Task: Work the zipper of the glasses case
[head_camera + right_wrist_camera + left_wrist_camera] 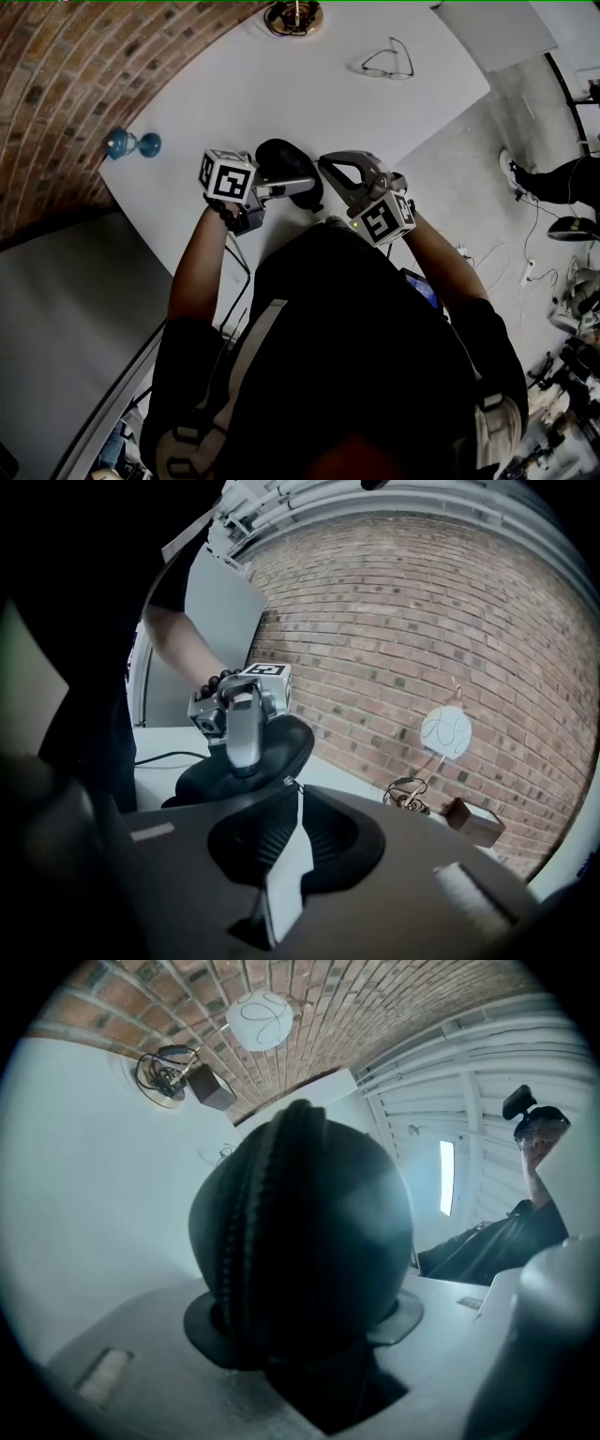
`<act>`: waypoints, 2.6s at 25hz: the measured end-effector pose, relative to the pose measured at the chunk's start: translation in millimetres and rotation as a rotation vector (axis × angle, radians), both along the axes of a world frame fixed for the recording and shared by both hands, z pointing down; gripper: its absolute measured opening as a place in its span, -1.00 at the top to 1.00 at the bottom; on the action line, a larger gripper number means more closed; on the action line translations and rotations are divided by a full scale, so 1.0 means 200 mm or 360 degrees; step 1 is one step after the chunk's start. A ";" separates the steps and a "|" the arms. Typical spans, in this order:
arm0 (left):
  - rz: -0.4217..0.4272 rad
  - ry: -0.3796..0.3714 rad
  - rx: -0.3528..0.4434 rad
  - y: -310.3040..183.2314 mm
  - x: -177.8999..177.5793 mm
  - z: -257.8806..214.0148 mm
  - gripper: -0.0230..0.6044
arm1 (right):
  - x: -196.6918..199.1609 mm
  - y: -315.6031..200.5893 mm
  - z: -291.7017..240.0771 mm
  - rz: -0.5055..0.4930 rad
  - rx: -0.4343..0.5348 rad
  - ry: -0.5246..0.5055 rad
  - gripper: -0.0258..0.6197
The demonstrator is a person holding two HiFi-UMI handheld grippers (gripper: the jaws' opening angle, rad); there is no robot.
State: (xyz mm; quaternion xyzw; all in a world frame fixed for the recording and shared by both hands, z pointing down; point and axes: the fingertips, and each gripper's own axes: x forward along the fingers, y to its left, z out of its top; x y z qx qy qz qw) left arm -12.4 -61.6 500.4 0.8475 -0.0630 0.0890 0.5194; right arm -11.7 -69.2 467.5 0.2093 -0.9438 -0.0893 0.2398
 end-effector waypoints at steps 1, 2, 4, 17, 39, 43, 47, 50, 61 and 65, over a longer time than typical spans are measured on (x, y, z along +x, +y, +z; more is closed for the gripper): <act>0.0043 -0.0030 0.0014 0.01 0.01 0.01 0.11 | 0.00 0.00 0.00 -0.0001 0.0004 -0.0001 0.87; 0.0095 -0.0067 0.0032 0.03 0.02 0.02 0.11 | -0.01 -0.01 -0.01 -0.0001 0.0006 -0.0003 0.87; 0.0201 -0.0151 0.0066 0.08 0.04 0.06 0.11 | -0.01 -0.02 -0.01 0.0001 0.0008 -0.0004 0.87; 0.0457 -0.0309 0.0078 0.18 0.07 0.15 0.10 | -0.03 -0.03 -0.01 0.0002 -0.0006 -0.0007 0.86; 0.0894 -0.0513 0.0133 0.34 0.07 0.24 0.10 | -0.06 -0.02 -0.03 -0.0043 0.0015 0.0006 0.86; 0.0936 -0.0521 0.0139 0.35 0.08 0.24 0.10 | -0.06 -0.02 -0.03 -0.0047 0.0010 0.0004 0.85; 0.0981 -0.0555 0.0153 0.36 0.06 0.26 0.10 | -0.06 -0.01 -0.02 -0.0057 -0.0002 0.0007 0.86; 0.1053 -0.0613 0.0174 0.37 0.03 0.28 0.10 | -0.06 0.00 -0.01 -0.0077 -0.0009 0.0019 0.86; 0.1499 -0.0874 0.0316 0.42 -0.13 0.40 0.09 | -0.08 0.06 0.07 -0.0216 -0.0027 0.0128 0.85; 0.1548 -0.0865 0.0323 0.40 -0.15 0.43 0.08 | -0.07 0.09 0.13 -0.0233 -0.0075 0.0134 0.91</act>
